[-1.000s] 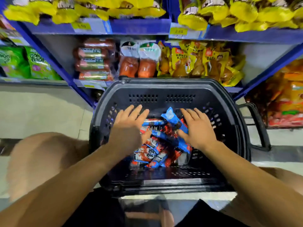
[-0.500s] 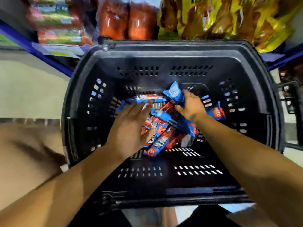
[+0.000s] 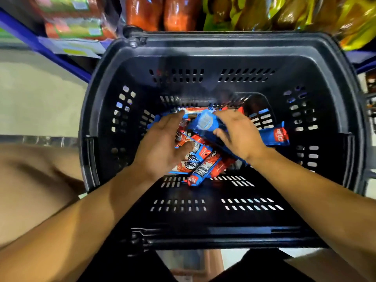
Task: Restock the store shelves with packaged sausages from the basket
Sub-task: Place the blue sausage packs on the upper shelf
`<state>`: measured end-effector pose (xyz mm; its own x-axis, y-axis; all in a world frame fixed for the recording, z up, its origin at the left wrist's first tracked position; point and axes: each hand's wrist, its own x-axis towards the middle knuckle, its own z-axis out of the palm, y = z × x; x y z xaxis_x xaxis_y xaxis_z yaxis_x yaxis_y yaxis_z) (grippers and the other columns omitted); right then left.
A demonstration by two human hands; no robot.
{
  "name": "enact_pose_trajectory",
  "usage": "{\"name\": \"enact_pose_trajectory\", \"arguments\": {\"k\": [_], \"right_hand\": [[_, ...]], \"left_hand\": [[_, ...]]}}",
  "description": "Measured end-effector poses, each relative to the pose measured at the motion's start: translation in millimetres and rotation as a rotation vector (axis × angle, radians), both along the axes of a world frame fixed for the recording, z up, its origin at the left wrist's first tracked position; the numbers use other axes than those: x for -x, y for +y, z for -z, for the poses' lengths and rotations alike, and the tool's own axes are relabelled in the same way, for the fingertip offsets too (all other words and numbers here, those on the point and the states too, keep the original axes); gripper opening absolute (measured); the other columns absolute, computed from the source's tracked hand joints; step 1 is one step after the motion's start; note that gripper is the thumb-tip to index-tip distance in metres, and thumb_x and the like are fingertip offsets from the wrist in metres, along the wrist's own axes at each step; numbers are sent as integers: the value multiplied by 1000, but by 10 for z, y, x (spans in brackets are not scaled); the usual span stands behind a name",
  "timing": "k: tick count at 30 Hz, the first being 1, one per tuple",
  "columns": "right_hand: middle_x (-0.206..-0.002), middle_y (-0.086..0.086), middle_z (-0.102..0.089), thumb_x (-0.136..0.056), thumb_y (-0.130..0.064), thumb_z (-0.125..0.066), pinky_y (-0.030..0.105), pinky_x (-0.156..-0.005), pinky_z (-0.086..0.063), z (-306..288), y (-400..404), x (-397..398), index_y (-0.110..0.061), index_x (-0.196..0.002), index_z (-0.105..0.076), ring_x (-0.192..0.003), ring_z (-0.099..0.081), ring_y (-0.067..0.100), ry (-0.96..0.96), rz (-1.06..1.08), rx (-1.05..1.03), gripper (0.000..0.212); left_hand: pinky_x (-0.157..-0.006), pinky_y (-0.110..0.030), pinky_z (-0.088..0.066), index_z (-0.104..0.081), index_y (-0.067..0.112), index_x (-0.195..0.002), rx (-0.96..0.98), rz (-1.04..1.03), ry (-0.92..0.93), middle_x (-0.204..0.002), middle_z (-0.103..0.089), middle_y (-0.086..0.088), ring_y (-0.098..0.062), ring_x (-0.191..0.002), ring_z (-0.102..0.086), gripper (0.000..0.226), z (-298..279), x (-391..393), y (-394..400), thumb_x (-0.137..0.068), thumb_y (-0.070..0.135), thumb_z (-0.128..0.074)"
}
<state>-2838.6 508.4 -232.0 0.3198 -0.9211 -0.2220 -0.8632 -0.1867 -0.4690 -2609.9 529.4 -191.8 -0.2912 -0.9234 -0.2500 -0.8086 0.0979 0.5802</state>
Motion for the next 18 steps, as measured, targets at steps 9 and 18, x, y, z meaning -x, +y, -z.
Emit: {"name": "enact_pose_trajectory", "arguments": {"k": [9,18], "right_hand": [[-116,10,-65,-88,-30,-67,41,-94,-44,-400,339,-198,-11,-128,-59,-109,-56,32,-50,-56,-16,45],[-102,-2,-67,-87,-64,-54,35,-76,-56,-457,563,1,-21,-114,-61,-85,-68,19,-755,1173,-792,51]], "left_hand": [[-82,-8,-46,-62,14,-118,78,-39,264,-103,-69,4,1,-88,-60,41,-18,130,43,-82,30,-72],[-93,-11,-39,-64,11,-112,251,175,367,-108,-65,0,-11,-100,-60,35,-154,241,217,-80,14,-76]]}}
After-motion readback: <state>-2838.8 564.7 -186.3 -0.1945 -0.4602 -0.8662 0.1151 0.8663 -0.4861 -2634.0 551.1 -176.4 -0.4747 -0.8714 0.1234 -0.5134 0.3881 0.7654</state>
